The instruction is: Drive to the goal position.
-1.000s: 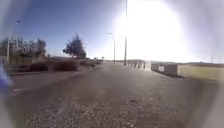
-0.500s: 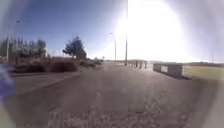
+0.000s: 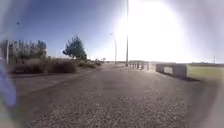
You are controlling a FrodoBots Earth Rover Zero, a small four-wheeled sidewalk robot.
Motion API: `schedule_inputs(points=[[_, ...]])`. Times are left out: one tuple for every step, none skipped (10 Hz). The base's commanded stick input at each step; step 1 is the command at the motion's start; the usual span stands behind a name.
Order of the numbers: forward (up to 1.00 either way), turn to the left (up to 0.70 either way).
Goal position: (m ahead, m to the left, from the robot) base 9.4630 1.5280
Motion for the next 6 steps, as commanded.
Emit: schedule_inputs(points=[[0.7, 0.0], [0.7, 0.0], [0.7, 0.0], [0.7, 0.0], [0.7, 0.0], [0.7, 0.0]])
